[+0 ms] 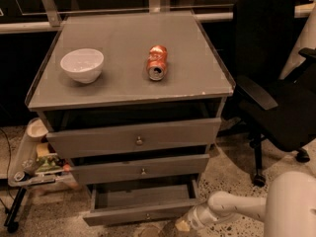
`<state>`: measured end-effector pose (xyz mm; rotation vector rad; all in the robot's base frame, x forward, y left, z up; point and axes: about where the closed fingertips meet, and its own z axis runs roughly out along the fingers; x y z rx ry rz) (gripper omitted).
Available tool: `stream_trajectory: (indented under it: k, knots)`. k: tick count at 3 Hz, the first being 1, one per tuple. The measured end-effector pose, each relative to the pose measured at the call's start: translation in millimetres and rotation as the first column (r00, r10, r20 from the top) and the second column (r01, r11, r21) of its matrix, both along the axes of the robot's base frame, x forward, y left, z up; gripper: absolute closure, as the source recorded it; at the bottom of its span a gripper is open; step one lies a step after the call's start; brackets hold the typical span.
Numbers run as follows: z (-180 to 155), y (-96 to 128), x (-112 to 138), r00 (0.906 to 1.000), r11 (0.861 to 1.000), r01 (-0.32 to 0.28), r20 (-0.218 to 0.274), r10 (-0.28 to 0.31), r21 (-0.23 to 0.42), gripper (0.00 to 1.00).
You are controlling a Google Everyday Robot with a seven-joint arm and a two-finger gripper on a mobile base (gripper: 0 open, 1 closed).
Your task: Open bottom drawer
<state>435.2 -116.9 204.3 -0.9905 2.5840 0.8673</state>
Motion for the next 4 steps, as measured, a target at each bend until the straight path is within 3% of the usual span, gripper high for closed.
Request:
stream_trajectory:
  k: [3,4]
  knots:
    - [0.0,0.1,-0.1,1.0,1.0,0.0,0.0,0.0,0.0,0.12]
    - [0.1,0.2,-0.1,1.0,1.0,0.0,0.0,0.0,0.0,0.0]
